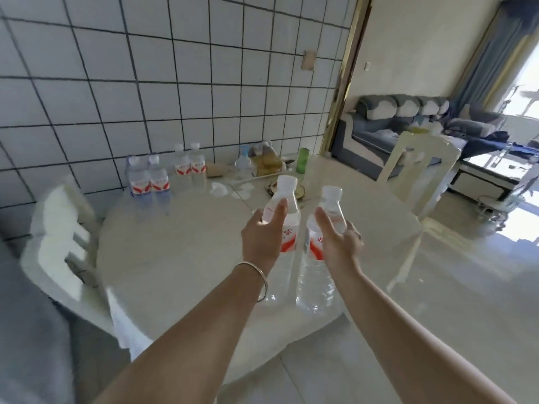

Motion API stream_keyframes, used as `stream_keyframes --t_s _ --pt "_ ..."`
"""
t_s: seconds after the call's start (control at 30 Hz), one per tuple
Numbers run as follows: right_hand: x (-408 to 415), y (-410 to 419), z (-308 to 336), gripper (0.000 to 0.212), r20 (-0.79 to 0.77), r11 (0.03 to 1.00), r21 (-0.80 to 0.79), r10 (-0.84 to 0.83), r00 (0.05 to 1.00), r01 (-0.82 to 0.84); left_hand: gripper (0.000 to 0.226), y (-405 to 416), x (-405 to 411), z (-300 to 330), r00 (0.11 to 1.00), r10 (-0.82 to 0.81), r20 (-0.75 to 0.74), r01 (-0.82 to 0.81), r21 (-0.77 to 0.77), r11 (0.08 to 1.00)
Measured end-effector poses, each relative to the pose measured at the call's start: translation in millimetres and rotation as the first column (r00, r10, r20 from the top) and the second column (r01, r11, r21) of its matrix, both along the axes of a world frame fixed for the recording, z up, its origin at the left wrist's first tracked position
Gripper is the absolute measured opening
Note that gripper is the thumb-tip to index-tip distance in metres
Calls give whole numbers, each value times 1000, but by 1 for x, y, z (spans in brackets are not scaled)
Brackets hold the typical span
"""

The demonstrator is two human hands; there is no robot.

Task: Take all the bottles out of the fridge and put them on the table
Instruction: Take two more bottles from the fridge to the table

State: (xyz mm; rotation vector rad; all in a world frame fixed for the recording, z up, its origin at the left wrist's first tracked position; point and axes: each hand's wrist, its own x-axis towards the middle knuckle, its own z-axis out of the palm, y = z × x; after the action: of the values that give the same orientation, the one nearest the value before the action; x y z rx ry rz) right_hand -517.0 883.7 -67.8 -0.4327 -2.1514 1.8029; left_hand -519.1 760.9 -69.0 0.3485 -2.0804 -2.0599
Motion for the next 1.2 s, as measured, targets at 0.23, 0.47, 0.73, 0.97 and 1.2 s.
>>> stream_keyframes --t_s 0.23,0.47,0.73,0.97,1.2 --pt "-133 4 -18 58 121 966 64 241 963 -250 76 0 -111 -17 941 338 -2 -338 -5 941" --pt "-224 -38 -51 59 211 898 2 430 878 -440 53 -46 -188 -52 863 500 75 -495 -80 865" --pt "-334 -130 -67 61 177 833 30 540 823 -553 48 -128 -281 -92 833 552 42 -545 -117 831" --pt "-433 -218 -102 32 181 807 11 579 795 -590 52 -211 -372 -133 807 588 -60 -591 -99 801" --pt "-505 -284 -144 45 75 817 9 575 815 -577 65 -261 -438 -172 788 564 -247 -605 -144 783"
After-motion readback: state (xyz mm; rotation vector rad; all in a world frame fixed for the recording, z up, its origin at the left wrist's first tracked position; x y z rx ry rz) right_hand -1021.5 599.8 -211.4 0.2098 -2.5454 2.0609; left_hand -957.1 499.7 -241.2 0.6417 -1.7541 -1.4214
